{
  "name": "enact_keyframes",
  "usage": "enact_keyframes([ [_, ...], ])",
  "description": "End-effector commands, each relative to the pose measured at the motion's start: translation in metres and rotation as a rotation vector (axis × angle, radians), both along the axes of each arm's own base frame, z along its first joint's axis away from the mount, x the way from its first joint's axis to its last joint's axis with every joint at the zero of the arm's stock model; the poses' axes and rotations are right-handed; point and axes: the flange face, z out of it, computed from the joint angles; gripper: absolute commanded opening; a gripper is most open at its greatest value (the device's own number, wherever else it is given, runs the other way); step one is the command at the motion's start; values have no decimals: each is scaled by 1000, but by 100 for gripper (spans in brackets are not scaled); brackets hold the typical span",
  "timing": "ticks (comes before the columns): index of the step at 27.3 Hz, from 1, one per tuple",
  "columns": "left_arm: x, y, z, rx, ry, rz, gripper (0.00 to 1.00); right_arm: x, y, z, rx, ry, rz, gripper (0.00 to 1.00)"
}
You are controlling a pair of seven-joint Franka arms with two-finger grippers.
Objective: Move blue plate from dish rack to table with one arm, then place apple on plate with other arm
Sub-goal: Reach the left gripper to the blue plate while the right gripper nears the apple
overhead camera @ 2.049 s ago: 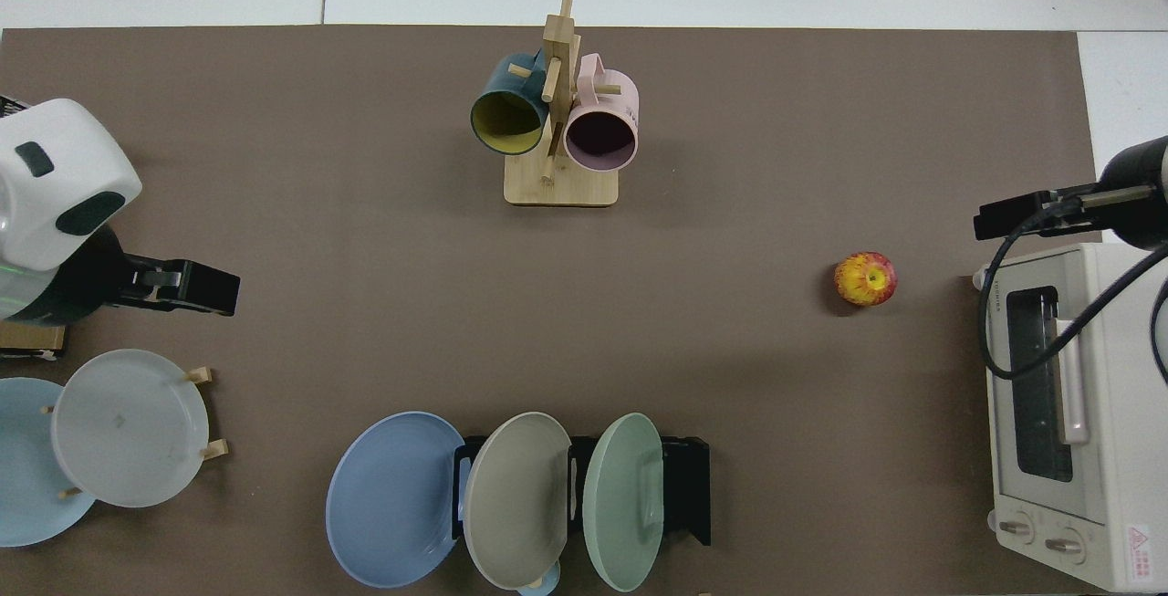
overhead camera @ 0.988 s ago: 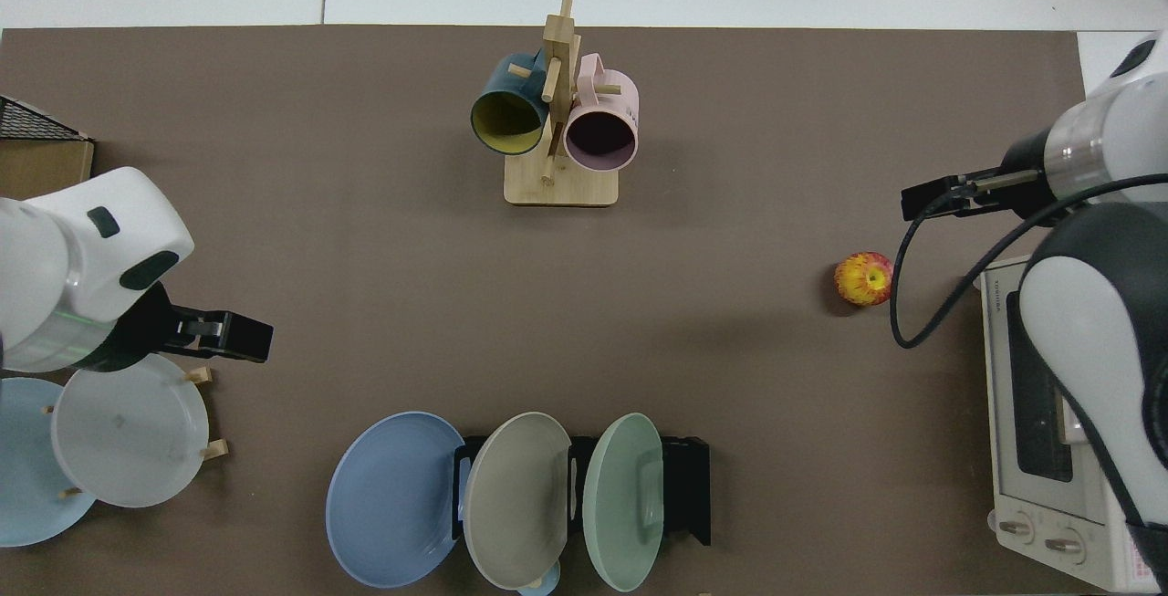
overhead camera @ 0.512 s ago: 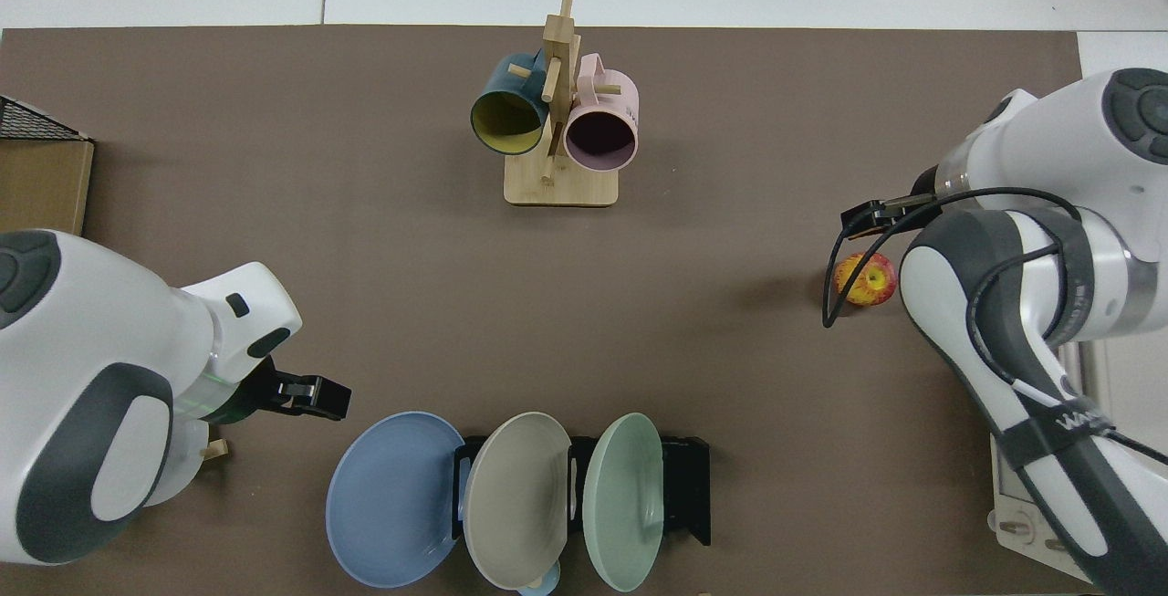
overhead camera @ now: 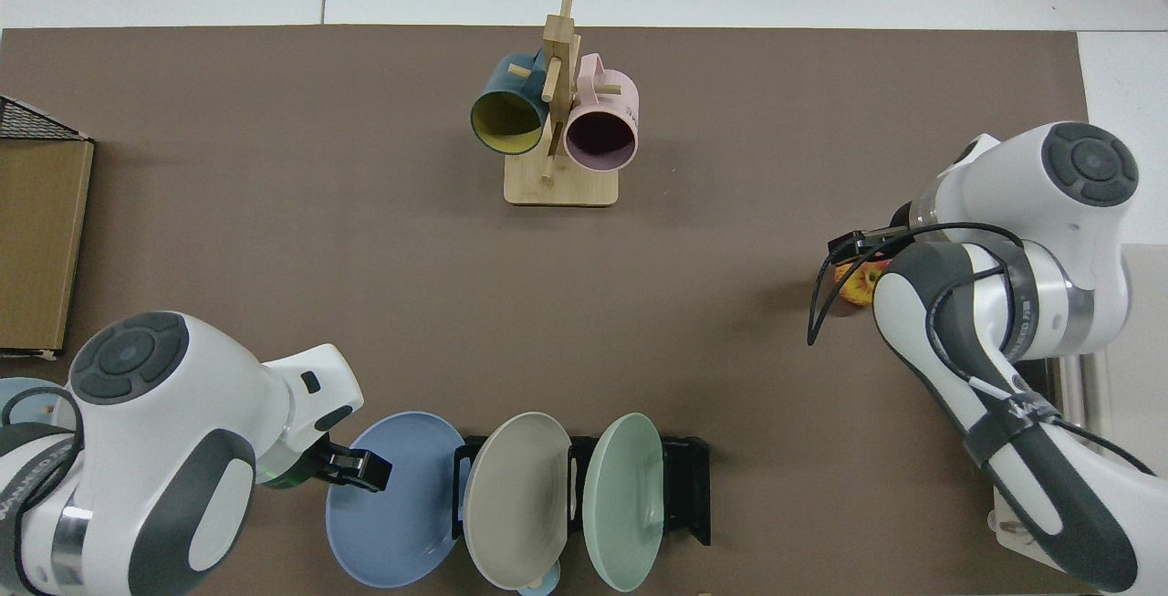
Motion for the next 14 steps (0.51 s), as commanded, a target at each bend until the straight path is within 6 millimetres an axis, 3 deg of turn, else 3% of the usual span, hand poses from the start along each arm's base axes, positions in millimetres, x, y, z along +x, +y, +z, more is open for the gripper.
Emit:
enact_keyframes([
  [1,-20,-10,-9,-6,-23,-31,97,-3,-6,-25,-6,10,-6,100],
  [4,-27,-20,-15,6,-43,-46,89,0,-17,-42,-8,21,-18,100],
  [8,-28,-22,-16,9,-41,-53,53,2,-23,-57,-10,30,-24,100],
  [10,-28,-22,-16,9,-41,-56,46,2,-22,-63,-11,38,-24,100],
  [14,-29,-23,-16,10,-32,-60,45,2,-21,-72,-12,43,-25,100],
])
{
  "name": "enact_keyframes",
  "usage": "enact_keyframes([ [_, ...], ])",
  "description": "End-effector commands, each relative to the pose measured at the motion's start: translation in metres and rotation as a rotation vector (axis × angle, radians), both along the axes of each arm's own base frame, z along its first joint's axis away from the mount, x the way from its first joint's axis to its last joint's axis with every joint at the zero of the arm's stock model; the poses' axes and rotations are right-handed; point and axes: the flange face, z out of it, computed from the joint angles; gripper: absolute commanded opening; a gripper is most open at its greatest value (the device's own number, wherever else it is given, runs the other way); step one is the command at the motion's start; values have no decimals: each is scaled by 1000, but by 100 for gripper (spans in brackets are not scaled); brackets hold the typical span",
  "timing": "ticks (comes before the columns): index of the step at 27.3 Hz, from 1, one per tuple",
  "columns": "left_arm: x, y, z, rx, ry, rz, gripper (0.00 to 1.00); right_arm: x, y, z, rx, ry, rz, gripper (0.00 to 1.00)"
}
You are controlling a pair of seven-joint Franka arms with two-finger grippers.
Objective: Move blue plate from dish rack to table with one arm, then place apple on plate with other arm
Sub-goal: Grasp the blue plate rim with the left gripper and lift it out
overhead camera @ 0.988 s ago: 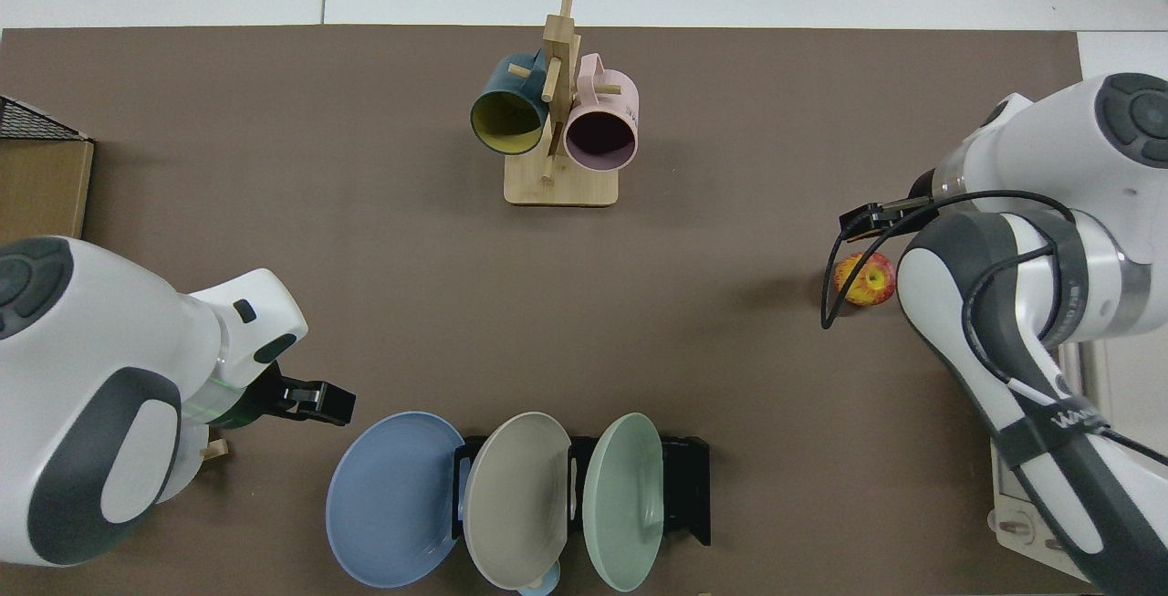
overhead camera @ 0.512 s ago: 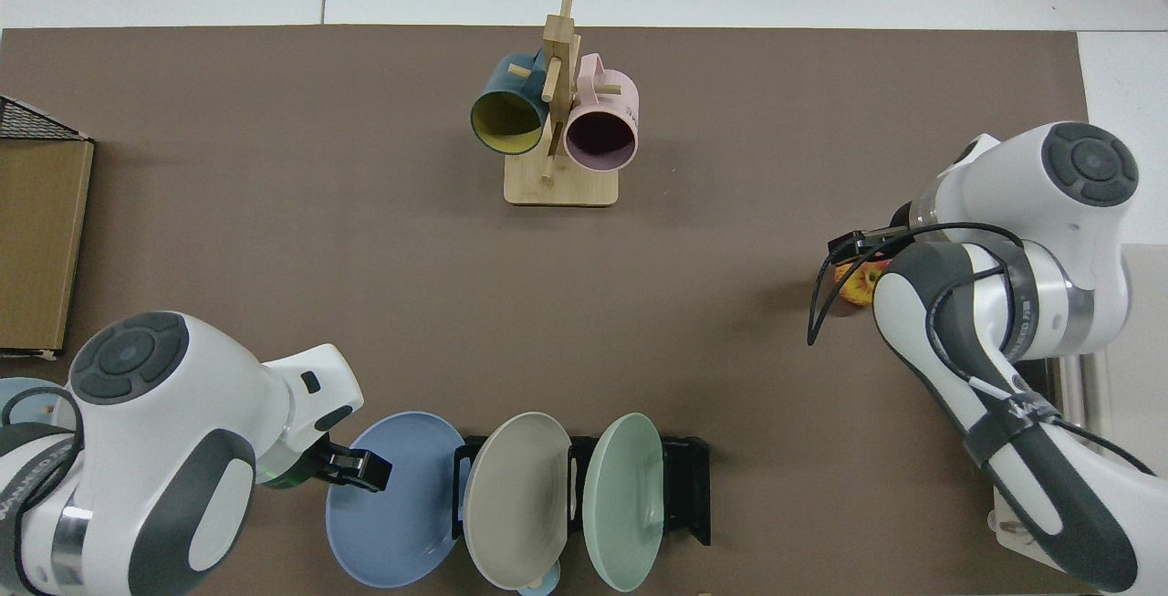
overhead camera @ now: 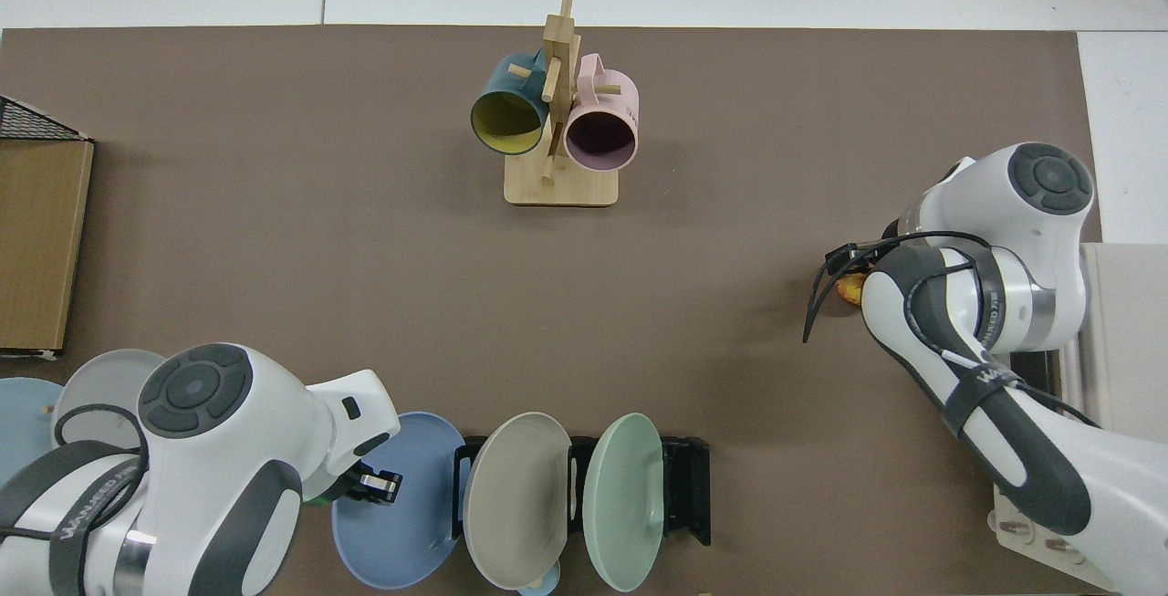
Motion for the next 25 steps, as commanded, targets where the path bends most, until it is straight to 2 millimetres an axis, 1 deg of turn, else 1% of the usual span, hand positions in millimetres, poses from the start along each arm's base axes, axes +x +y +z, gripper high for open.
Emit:
enact_keyframes([
  [1,-10,0,2,-9,-17,1,45,1,0,-12,-4,-6,8,100],
  [4,-9,1,3,-5,-19,1,45,0,0,-18,-5,5,8,100],
  [5,-9,1,3,-2,-20,1,43,0,0,-18,-5,6,8,100],
  [6,-8,1,4,1,-22,-1,38,0,0,-19,-5,8,8,100],
  [7,-8,1,5,5,-19,2,33,-2,1,-21,-5,12,9,100],
  [10,-4,2,14,11,-25,21,0,-7,2,-23,-6,21,13,100],
  [12,-2,1,18,10,-32,28,0,-11,2,-26,-7,31,14,100],
  [18,5,3,30,52,-71,-2,0,-14,4,-28,-7,37,17,100],
  [19,6,3,33,51,-79,-2,0,-14,4,-28,-7,37,17,97],
  [20,8,4,37,52,-82,-1,0,-14,5,-27,-6,35,19,86],
  [21,9,4,40,61,-88,-7,0,-14,5,-27,-8,35,20,70],
  [22,11,5,45,75,-99,-16,0,-14,5,-27,-6,35,19,56],
  [24,15,6,54,101,-120,-30,0,-13,5,-26,-7,35,17,34],
  [25,17,6,59,112,-131,-30,0,-13,5,-26,-7,35,17,26],
])
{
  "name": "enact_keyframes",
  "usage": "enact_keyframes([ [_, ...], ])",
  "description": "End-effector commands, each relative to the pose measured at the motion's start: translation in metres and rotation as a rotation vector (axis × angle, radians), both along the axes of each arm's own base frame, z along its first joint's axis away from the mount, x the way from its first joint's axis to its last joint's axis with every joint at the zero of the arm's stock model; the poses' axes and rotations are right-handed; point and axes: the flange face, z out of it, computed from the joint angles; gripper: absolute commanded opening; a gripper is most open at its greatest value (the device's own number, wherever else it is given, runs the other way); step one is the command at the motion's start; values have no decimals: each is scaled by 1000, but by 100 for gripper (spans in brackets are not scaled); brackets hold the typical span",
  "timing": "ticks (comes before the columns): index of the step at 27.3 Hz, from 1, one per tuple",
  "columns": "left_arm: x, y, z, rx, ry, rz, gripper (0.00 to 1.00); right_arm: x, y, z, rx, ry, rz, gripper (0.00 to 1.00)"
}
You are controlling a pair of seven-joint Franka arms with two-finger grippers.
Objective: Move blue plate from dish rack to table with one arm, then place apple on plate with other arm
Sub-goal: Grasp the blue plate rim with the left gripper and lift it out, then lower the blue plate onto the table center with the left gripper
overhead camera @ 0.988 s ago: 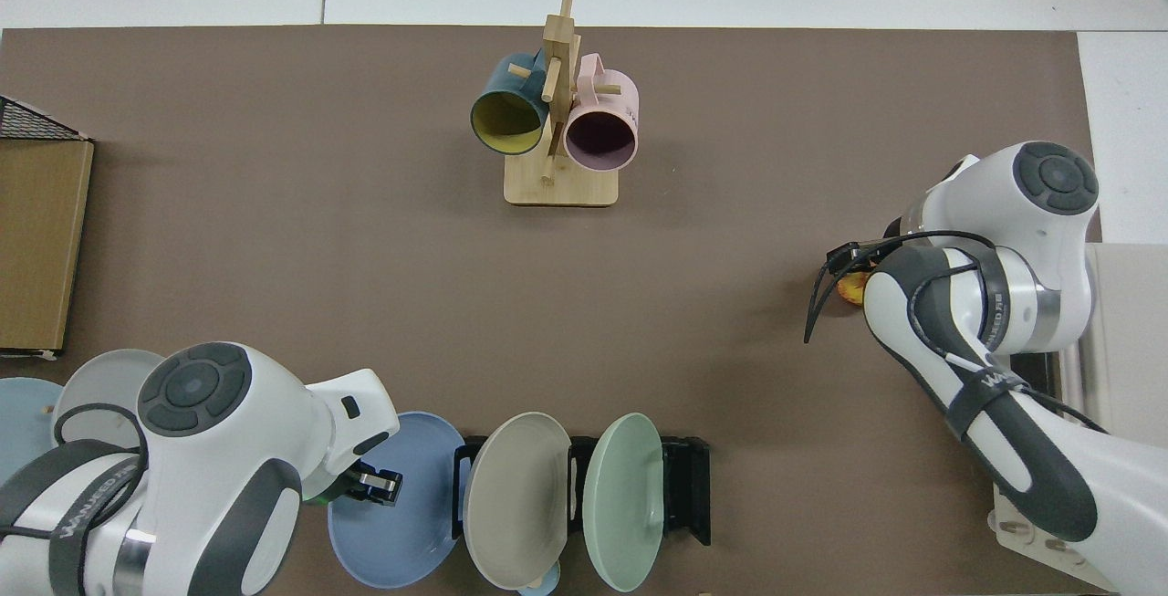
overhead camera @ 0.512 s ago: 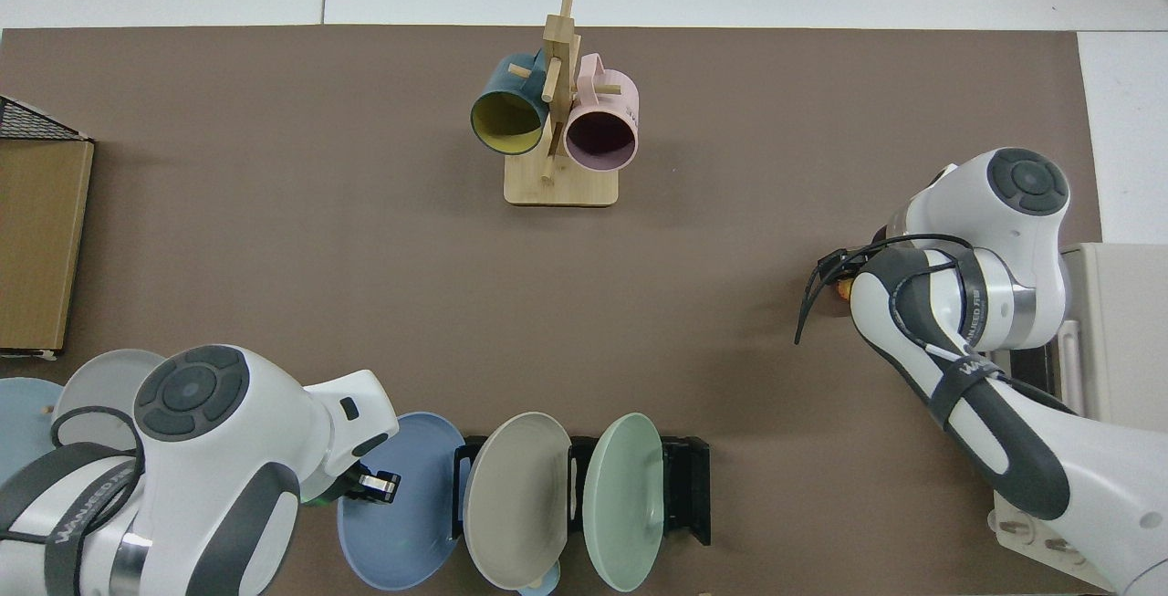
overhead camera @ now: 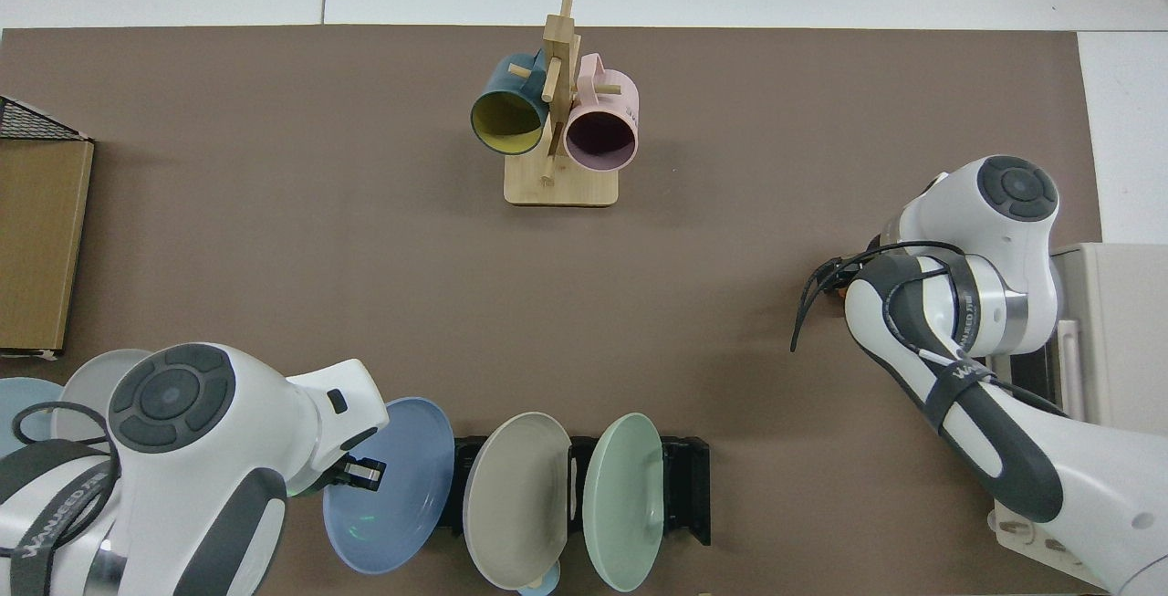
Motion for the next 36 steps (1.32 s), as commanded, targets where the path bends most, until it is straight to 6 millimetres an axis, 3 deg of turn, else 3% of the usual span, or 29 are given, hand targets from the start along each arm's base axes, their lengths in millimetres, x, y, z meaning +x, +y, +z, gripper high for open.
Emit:
enact_keyframes([
  [1,7,3,32,66,-53,-3,0,-6,-1,1,-5,-9,6,17],
  [4,16,3,51,54,-91,12,0,-6,-1,1,-6,-5,0,0],
  [10,35,14,74,29,-145,41,0,-4,1,10,-5,-12,3,0],
  [16,65,42,68,-96,-180,109,0,-1,1,30,-4,-37,7,0],
  [19,79,58,57,-152,-178,126,0,0,2,45,-3,-58,11,0],
  [27,131,67,32,-288,-166,258,0,2,10,91,-4,-96,33,0],
  [32,144,74,-7,-409,-74,373,0,-1,10,120,-1,-121,41,0],
  [36,153,67,-36,-470,-60,399,0,-4,12,142,4,-139,45,0],
])
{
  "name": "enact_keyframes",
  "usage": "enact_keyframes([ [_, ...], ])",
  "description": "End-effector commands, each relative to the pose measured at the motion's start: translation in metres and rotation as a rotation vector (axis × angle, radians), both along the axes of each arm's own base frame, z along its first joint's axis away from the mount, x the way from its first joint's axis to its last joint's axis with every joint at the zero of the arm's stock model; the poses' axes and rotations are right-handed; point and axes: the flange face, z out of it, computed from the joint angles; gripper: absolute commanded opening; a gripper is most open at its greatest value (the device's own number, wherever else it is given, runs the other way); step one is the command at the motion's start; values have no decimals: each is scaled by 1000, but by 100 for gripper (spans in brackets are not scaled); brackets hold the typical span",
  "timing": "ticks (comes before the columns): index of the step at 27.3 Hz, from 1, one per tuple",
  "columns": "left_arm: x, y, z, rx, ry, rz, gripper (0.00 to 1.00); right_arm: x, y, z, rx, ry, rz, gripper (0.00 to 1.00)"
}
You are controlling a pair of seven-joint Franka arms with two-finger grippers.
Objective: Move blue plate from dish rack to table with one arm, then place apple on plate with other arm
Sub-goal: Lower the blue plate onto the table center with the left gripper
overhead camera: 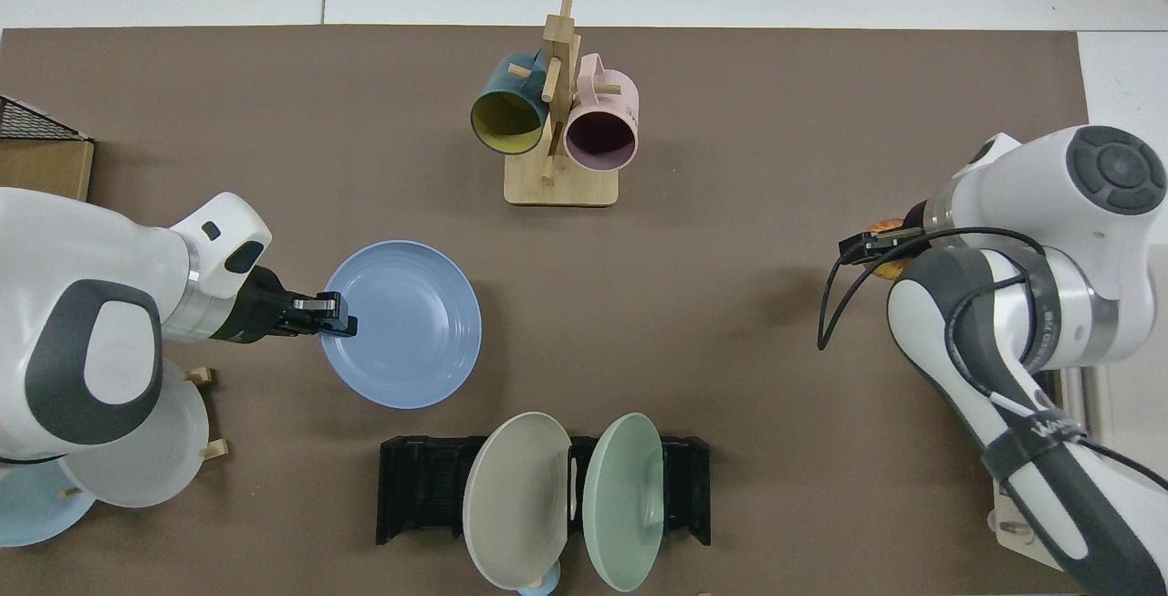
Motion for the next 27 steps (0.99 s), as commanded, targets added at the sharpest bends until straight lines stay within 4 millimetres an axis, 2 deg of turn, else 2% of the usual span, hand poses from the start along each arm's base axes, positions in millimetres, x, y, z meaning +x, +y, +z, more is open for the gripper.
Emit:
enact_keyframes([
  [1,18,-3,-34,-95,12,16,0,-6,4,35,-6,-26,25,0],
  [6,21,-11,-55,-174,-4,31,0,-7,6,54,-6,-7,27,0],
  [8,22,-17,-57,-184,-11,40,0,-6,6,58,-8,-3,28,0],
  [11,21,-29,-62,-192,-13,31,0,-7,8,58,-8,0,26,0],
  [15,21,-63,-68,-171,-76,3,0,-8,13,58,-7,5,29,0],
  [24,20,-93,-81,-186,-99,19,0,-10,25,58,-8,6,20,0],
  [27,21,-97,-86,-182,-95,29,0,-11,26,59,-8,12,18,0],
])
